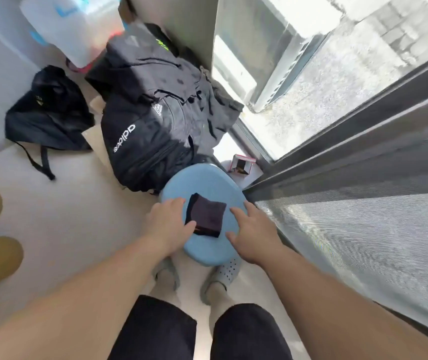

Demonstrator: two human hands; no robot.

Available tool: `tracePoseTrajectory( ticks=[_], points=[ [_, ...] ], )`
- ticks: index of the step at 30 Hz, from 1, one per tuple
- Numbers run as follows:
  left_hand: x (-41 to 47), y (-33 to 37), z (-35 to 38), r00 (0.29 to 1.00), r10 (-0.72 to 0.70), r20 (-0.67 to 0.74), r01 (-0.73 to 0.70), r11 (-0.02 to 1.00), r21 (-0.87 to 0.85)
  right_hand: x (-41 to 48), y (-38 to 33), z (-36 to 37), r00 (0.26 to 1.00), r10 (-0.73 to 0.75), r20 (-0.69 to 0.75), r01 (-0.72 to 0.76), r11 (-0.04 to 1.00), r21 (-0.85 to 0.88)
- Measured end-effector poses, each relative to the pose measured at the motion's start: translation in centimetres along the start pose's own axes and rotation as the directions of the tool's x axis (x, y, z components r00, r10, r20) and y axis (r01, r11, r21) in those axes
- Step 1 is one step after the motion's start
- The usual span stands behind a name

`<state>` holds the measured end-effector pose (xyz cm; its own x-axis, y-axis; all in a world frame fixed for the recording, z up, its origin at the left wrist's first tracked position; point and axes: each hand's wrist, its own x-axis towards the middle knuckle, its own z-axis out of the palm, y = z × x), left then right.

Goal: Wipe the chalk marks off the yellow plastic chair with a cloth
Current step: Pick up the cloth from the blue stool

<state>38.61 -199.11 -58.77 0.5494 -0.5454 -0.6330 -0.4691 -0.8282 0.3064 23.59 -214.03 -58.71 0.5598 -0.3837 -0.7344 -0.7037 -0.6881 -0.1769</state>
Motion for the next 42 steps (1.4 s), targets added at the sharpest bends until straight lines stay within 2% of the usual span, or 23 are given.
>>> tracePoseTrajectory(
  ticks=[3, 6, 11, 15, 19, 22, 25, 28, 32, 34, 36, 38, 42],
  points=[
    [4.2, -0.8, 3.3, 0.999, -0.037, 0.023, 0.036, 0.999, 0.031, 5.6, 0.8, 1.9, 0.992, -0.092, 0.084, 0.102, 0.987, -0.121],
    [7.4, -1.9, 6.3, 0.994, -0.082, 0.077, 0.085, 0.996, -0.039, 9.7, 1.1, 3.9, 0.98, -0.166, 0.112, 0.183, 0.97, -0.162],
    [10.2, -2.8, 9.8, 0.98, -0.189, 0.057, 0.196, 0.967, -0.164, 11.9, 1.6, 6.8, 0.962, -0.179, 0.205, 0.215, 0.962, -0.169],
    [10.7, -2.9, 10.9, 0.961, -0.276, 0.003, 0.268, 0.928, -0.259, 11.7, 1.4, 7.0, 0.967, -0.176, 0.184, 0.207, 0.965, -0.161],
    [10.0, -2.3, 9.0, 0.967, -0.254, -0.02, 0.237, 0.926, -0.292, 10.4, 1.3, 5.6, 0.948, -0.12, 0.296, 0.174, 0.971, -0.163],
    [7.6, -1.6, 5.7, 0.988, -0.155, -0.017, 0.143, 0.945, -0.294, 8.1, 0.3, 2.5, 0.915, -0.093, 0.393, 0.174, 0.969, -0.176],
    [3.5, -0.5, 0.9, 1.0, -0.007, 0.005, 0.008, 0.97, -0.243, 4.1, -1.5, -2.3, 0.947, -0.127, 0.294, 0.174, 0.975, -0.14],
    [-1.4, 0.8, -4.8, 0.997, 0.079, -0.009, -0.079, 0.977, -0.2, -1.1, -3.8, -7.3, 0.975, -0.149, 0.164, 0.162, 0.985, -0.066],
    [-8.0, 2.6, -12.7, 0.974, 0.182, -0.132, -0.212, 0.942, -0.261, -8.1, -7.6, -13.0, 0.958, -0.265, 0.108, 0.271, 0.962, -0.041],
    [-11.1, 3.6, -16.8, 0.948, 0.252, -0.194, -0.297, 0.917, -0.265, -10.9, -9.5, -15.8, 0.946, -0.324, -0.007, 0.324, 0.946, 0.009],
    [-13.9, 4.0, -20.5, 0.918, 0.285, -0.276, -0.354, 0.902, -0.248, -13.0, -11.3, -18.4, 0.91, -0.387, -0.145, 0.402, 0.911, 0.089],
    [-16.8, 4.0, -23.5, 0.886, 0.275, -0.373, -0.377, 0.895, -0.237, -15.1, -12.8, -20.8, 0.839, -0.492, -0.233, 0.531, 0.833, 0.153],
    [-23.2, 3.0, -25.5, 0.875, 0.127, -0.467, -0.327, 0.866, -0.378, -18.4, -15.4, -23.1, 0.673, -0.694, -0.255, 0.738, 0.653, 0.171]
  ],
)
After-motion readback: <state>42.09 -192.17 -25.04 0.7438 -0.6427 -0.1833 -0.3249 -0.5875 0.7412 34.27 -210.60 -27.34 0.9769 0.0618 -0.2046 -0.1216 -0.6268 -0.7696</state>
